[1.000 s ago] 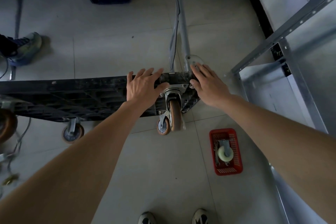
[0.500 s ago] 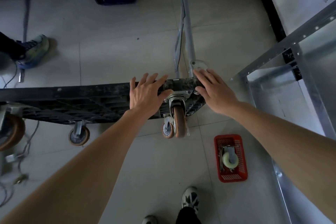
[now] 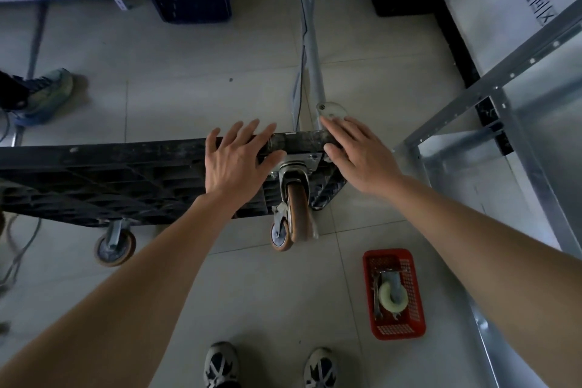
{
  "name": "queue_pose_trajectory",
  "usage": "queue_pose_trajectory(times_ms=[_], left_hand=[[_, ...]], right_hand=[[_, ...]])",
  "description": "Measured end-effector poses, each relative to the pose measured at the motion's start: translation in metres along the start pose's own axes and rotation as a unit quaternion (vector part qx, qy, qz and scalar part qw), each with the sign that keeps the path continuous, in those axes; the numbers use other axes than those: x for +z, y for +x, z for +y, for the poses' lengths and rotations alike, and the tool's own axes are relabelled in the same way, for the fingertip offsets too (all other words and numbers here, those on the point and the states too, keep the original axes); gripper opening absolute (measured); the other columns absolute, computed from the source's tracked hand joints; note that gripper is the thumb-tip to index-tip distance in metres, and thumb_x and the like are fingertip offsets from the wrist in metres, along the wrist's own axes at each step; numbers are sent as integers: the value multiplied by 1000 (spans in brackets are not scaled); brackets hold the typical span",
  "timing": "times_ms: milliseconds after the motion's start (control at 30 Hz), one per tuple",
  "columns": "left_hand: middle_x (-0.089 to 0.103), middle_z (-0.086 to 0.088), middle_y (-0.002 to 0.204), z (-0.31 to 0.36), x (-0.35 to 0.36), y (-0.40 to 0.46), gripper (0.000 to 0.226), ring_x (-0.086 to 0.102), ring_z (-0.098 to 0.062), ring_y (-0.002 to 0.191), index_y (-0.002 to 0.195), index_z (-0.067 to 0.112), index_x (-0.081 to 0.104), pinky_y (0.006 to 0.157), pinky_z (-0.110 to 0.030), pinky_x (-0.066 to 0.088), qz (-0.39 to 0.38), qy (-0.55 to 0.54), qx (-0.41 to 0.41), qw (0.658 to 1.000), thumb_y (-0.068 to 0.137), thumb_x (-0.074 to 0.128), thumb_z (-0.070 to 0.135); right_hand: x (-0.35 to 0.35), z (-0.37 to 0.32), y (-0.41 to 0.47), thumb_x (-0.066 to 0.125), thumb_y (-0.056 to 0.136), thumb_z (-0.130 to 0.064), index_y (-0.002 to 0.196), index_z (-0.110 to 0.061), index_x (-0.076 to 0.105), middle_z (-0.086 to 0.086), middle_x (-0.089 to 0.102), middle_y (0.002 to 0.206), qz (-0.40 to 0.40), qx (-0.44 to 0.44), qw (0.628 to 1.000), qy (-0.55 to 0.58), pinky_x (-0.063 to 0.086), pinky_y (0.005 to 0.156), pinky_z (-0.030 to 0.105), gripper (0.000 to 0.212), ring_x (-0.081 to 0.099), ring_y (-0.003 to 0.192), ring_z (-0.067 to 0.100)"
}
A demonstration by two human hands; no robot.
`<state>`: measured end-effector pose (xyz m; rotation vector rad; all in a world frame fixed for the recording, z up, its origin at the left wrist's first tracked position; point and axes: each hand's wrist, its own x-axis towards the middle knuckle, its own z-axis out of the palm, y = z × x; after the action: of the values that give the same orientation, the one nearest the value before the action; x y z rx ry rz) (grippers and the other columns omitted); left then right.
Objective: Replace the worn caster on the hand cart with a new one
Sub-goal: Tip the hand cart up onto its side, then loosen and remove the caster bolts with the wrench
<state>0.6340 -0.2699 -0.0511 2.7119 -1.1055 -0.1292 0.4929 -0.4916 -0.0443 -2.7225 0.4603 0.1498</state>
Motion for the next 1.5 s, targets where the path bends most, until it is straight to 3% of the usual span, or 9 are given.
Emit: queue_pose_trajectory(times_ms=[233,400,500,633,833,1000,1133,1333,1500], left_hand=[[46,6,155,-3,21,-3,59,42,-23,143,149,40,44,117,-50,26,110,17,36,993,101,29,69],[55,8,148,-7,33,-1,54,51,-19,136,143,36,54,111,-47,32,199,16,67,977,103,33,65],[59,10,143,-9,42,1,52,55,-16,131,140,35,57,110,-44,34,250,21,83,964,103,34,63],[62,10,139,-13,46,2,51,59,-18,127,139,34,59,107,-43,37,285,22,112,952,102,39,63],[62,13,139,-12,48,1,55,59,-17,126,138,37,59,106,-42,36,308,27,121,943,98,40,69],[58,8,144,-5,50,-5,60,51,-17,134,143,31,55,112,-40,35,321,28,165,932,95,48,67],[53,5,150,9,50,-13,64,44,-18,141,146,28,52,117,-38,28,330,28,184,926,94,50,65],[40,4,159,64,55,-27,70,31,-14,149,152,31,42,122,-35,18,294,-1,213,932,94,49,68],[33,1,163,127,62,-36,75,26,-16,151,157,29,34,124,-37,16,253,-7,268,929,94,47,68]], right_hand=[[23,-1,0,24,108,-52,156,-30,35,-3,49,151,152,-16,988,2,39,115,46,54,36,145,22],[46,3,5,37,108,-39,142,-20,58,-4,62,135,322,-70,944,-8,49,99,38,44,51,126,19],[59,6,11,36,109,-42,136,-23,64,-7,64,131,372,-77,925,-14,51,93,39,43,55,122,20],[60,11,11,33,109,-45,135,-30,64,-12,63,129,392,-85,915,-33,51,87,33,43,56,120,16],[63,18,14,31,108,-51,134,-35,63,-16,63,128,411,-101,906,-32,54,87,42,44,56,121,14],[66,18,11,37,106,-54,134,-33,63,-15,63,132,430,-125,893,-51,51,94,37,44,55,123,13],[71,21,-2,41,100,-65,144,-30,54,-12,57,141,423,-135,889,-117,43,105,33,58,49,135,11],[69,40,-50,44,98,-62,150,-27,47,-9,48,153,413,-103,894,-136,37,112,34,63,41,143,13],[58,91,-102,42,97,-66,149,-29,47,-9,49,151,401,-68,899,-160,44,109,42,64,45,140,13]])
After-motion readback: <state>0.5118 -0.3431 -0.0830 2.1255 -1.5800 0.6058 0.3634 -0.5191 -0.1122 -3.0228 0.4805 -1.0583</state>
